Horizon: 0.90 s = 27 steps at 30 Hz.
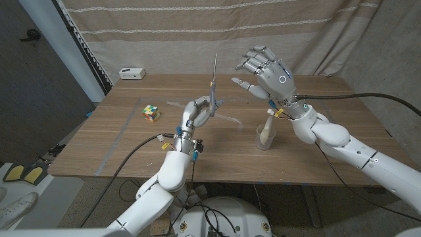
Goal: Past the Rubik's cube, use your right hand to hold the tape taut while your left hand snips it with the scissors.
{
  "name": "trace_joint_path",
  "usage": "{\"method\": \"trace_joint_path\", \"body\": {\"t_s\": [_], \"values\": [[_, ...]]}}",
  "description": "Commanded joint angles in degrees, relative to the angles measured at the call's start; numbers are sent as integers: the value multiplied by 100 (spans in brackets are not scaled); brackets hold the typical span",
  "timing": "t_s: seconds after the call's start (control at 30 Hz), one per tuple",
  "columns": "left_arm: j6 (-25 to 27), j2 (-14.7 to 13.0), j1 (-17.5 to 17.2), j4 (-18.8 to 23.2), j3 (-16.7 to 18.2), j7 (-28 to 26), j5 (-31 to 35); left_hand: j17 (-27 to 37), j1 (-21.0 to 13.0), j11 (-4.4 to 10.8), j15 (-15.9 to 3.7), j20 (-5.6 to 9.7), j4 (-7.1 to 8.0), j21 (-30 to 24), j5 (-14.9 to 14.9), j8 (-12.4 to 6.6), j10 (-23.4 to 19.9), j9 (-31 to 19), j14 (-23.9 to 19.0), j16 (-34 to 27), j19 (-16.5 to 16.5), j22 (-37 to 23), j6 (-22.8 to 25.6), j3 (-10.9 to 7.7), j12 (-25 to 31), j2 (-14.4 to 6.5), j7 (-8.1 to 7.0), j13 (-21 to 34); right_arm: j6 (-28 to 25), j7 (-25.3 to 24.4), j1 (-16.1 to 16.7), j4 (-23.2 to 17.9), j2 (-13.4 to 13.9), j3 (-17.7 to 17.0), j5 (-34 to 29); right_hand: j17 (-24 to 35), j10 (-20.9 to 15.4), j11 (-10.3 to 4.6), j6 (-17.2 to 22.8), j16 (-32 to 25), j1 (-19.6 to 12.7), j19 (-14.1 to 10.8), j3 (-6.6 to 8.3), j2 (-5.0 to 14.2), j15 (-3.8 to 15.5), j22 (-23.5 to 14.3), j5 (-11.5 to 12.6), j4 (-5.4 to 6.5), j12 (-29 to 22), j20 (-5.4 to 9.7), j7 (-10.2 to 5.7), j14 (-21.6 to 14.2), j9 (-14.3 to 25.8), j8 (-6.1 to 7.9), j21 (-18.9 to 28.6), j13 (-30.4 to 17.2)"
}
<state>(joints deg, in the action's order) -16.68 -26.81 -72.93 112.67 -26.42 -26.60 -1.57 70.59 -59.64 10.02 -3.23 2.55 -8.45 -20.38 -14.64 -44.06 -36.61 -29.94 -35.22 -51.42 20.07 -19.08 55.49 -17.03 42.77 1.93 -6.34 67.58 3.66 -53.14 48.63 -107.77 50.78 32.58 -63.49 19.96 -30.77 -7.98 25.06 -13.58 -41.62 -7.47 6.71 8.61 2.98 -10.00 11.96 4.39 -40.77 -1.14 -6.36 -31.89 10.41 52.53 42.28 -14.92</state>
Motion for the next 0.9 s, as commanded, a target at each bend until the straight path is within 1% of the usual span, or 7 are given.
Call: {"method": "trace_joint_path", "body": {"t_s": [0.03, 0.17, 0.23, 0.33, 0.53, 0.73, 0.9], "values": [[-214, 118, 101, -267, -124, 366, -582, 45, -133, 194, -916, 106, 21, -166, -36, 67, -565, 131, -234, -625, 78, -213, 455, 87, 2265, 86, -211, 358, -35, 131, 55, -99, 62, -38, -35, -10, 9, -31, -10, -29, 54, -37, -7, 9, 493, -13, 4, -48, 54, -42, -28, 35, 3, -46, -25, 12], [-364, 163, 159, -420, -178, 657, -1054, -2, -170, 193, -916, 118, 41, -232, -52, 70, -754, 113, -376, -750, 165, -252, 494, 58, 2543, 61, -158, 360, -39, 141, 68, -122, 67, -50, -43, -29, 17, -50, -31, -39, 62, -42, -5, 12, 486, -14, 4, -59, 83, -36, -22, 38, 2, -90, -38, 35], [-436, 186, 189, -503, -196, 816, -1319, -208, -204, 188, -922, 142, 69, -262, -42, 57, -862, 7, -387, -632, 193, -271, 405, 4, 2729, -40, -179, 331, -47, 172, 77, -140, 71, -55, -45, -40, 24, -46, -20, -45, 66, -46, -4, 14, 485, -14, 4, -65, 100, -37, -46, 39, 1, -106, -45, 47], [-437, 176, 220, -549, -208, 883, -1408, -266, -225, 191, -922, 160, 64, -304, 26, -14, -804, -154, -535, -644, 241, -290, 362, 3, 2713, -44, -159, 227, -49, 208, 83, -161, 83, -54, -68, -58, 32, -52, -17, -52, 75, -49, -3, 16, 476, -14, 3, -75, 128, -38, -51, 52, 0, -140, -58, 68], [-403, 163, 203, -535, -221, 967, -1625, -430, -236, 190, -932, 129, 74, -331, 150, -68, -608, -412, -497, -506, 214, -324, 157, -28, 2511, -122, -174, 14, -54, 321, 74, -194, 85, -46, -97, -82, 37, -71, -32, -65, 85, -58, 0, 19, 471, -14, 3, -89, 163, -39, -70, 57, -1, -195, -74, 97], [-308, 161, 46, -369, -205, 778, -1592, -557, -197, 191, -926, 157, 66, -390, 281, -208, -711, -603, -569, -505, 322, -335, 241, 37, 2508, -62, -166, 0, -39, 393, 56, -198, 66, -24, -114, -116, 67, -72, -28, -75, 99, -71, 2, 20, 453, -15, 2, -108, 219, -40, -69, 81, -2, -258, -95, 136], [-178, 173, -118, -205, -169, 588, -1636, -653, -42, 192, -915, 164, 71, -435, 377, -341, -827, -833, -610, -498, 411, -336, 269, 192, 2532, 178, -181, 27, -11, 437, 20, -179, 46, 3, -129, -142, 74, -111, -25, -89, 112, -87, 5, 26, 456, -15, 0, -120, 257, -37, -67, 88, -2, -309, -110, 165]]}}
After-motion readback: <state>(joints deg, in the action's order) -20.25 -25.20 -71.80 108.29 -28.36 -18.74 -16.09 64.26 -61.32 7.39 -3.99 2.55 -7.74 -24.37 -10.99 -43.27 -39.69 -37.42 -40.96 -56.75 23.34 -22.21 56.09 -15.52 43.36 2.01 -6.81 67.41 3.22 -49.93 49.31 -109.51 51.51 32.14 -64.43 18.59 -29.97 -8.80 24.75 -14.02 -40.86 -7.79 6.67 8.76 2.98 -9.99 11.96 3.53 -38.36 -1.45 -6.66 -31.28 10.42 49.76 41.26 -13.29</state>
